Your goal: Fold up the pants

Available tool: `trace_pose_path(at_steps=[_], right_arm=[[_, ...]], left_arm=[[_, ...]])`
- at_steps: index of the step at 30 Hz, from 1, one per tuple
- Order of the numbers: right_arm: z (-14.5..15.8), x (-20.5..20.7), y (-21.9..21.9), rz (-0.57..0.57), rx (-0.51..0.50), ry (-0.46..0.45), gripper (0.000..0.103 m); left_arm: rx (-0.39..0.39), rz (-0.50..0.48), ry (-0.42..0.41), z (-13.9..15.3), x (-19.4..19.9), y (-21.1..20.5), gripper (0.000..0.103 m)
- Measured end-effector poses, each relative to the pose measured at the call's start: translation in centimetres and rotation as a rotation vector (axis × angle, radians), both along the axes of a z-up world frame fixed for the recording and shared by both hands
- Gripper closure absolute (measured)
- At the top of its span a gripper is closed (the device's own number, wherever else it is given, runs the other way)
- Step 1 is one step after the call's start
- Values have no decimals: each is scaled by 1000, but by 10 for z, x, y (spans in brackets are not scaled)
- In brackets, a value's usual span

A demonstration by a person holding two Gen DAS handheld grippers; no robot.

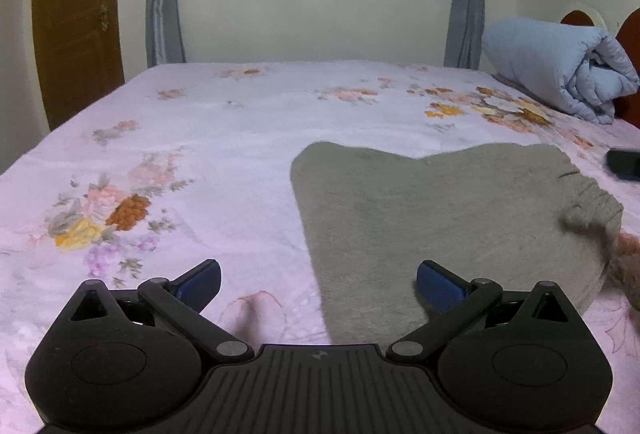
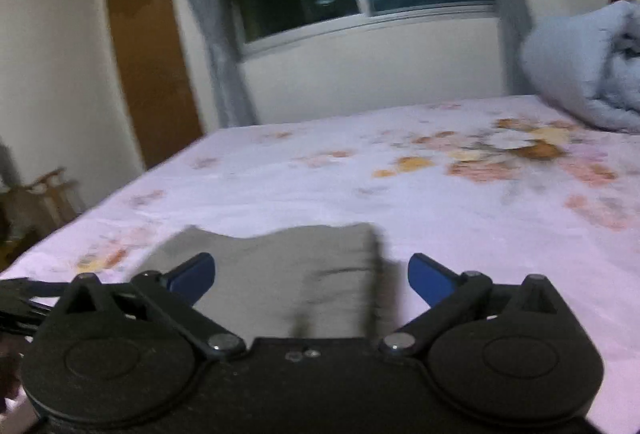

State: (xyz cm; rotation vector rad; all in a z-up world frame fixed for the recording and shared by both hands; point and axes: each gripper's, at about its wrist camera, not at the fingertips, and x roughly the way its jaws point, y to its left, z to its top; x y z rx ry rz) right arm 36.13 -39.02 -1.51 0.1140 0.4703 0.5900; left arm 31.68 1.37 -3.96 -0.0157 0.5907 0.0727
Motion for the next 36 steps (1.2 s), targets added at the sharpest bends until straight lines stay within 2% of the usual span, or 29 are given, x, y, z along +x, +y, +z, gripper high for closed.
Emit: trace_pose_path(at_steps=[2,4,5,6,7,8,10,13,16,20,22,26,28,32,36], right_arm=[[-13,19,12,32,-36,58,6],[-32,34,13,-37,-138,149,7],[-43,46,11,-79,-178,239,9],[-51,51,0,-87,-134,311,11],[-49,47,-14,-93,-61,329,12],[-41,35,-26,-100,-24,289,12],[-18,6,-40,-108,-28,179,10],[15,-43,-60,-100,-8,61,6],[39,-91,-70,-103,-45,-27,6],[52,-141,-67,-136,-116,-131,6],[50,-170,-71,-151,-137,-149,6],[48,-216,-83,-206,-111,-183,6],[43,-238,-88,-228,-104,-209,6],[36,-262,-91,-257,-106,-212,6],[28,-274,-87,-236,-128,-223,6]], left_arm=[[8,2,25,-9,3,-2,0],[8,1,43,-16,4,-2,0],[3,3,51,-17,5,-1,0],[-8,3,60,-16,4,0,0],[-8,3,55,-11,-1,0,0],[5,5,39,-6,-7,0,0],[20,-3,8,6,-22,-1,0],[14,-1,-25,22,-51,-2,0],[10,0,-36,34,-85,-3,0],[25,-7,-93,46,-146,-2,0],[7,0,-104,49,-174,0,0],[-30,7,-137,50,-223,1,0],[-25,9,-158,49,-247,-3,0],[-15,4,-165,43,-284,-15,0],[-22,1,-187,37,-310,-24,0]])
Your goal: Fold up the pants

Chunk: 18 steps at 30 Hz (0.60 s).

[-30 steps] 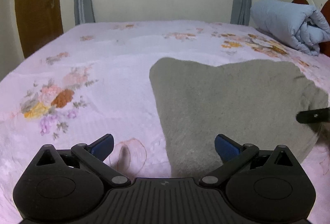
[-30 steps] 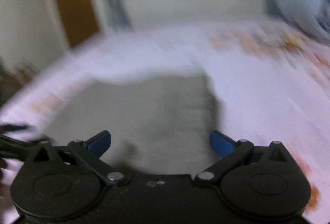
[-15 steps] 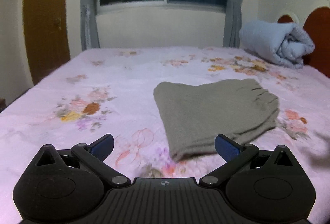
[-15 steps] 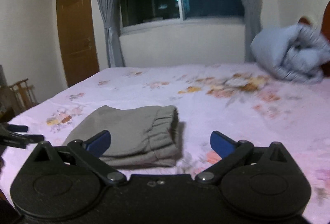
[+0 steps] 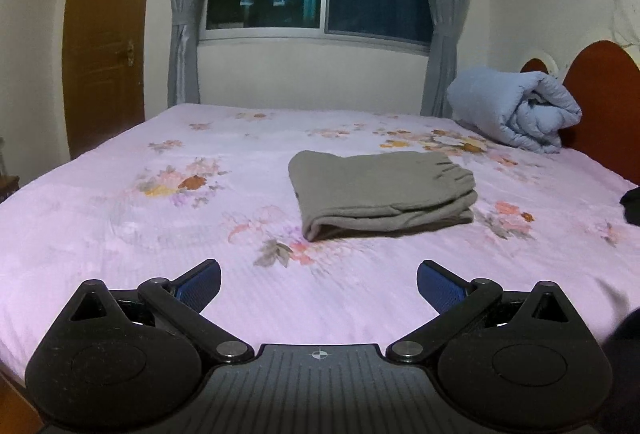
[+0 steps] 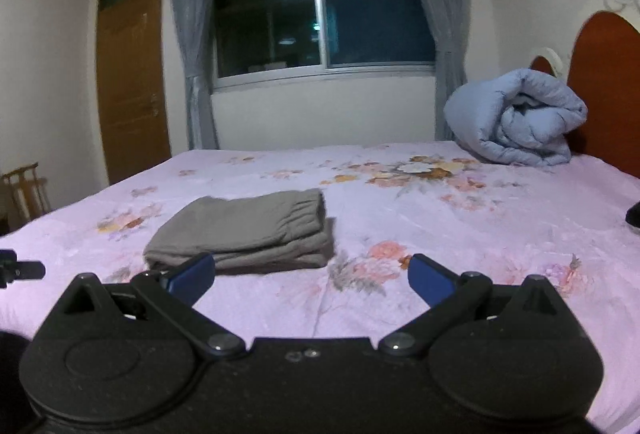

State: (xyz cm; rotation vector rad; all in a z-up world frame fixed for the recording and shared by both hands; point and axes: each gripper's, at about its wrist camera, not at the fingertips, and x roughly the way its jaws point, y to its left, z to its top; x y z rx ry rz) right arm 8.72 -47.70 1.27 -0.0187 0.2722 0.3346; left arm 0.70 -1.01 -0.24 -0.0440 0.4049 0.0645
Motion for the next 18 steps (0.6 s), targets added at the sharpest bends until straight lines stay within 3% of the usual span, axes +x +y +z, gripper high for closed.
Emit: trace_pose_path(at_steps=[4,11,18], right_arm=[[-7,-1,8,20,-46,13,6],[-10,5,2,1,5,28,6],[-13,8,8,19,-21,38,6]], left_arm=[[60,-3,-34,-3,-8,-8,0],[13,30,-28,-5,-4,2,0],[57,7,-13,-9,2,-9,0]])
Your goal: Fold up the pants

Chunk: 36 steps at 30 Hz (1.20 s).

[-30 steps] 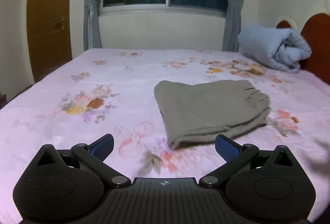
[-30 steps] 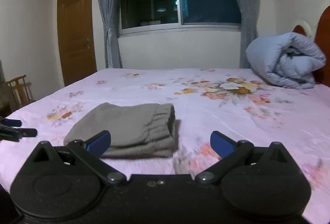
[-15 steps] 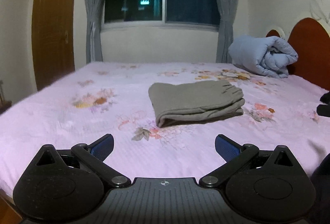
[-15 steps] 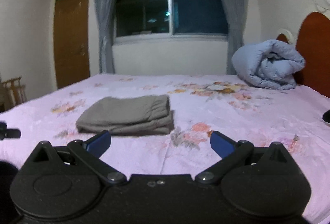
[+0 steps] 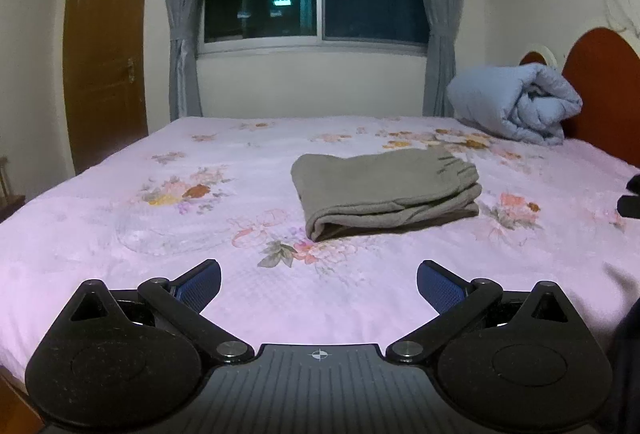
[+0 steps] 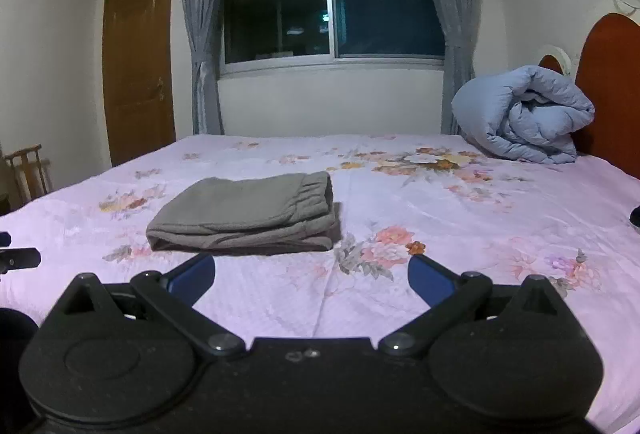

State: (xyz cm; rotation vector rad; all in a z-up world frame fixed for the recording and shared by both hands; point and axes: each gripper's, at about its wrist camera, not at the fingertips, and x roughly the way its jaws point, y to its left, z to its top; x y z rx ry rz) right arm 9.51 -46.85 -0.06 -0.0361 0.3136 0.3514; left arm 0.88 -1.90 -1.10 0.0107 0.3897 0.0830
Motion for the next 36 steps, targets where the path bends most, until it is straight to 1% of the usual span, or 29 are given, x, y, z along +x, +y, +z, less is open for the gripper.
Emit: trace_pose_path(at_steps=[7,19,36], right_arm=[[1,-1,-8,-15,38,9,6],[3,-2,-8,-6,19,4,6],[3,-2,-7,-7,19,4,6]], left_arm=[[-17,11,0,0,-1,3,0],[-17,8,-2,0,-1,2,0],[-16,9,-1,0,0,0,0]])
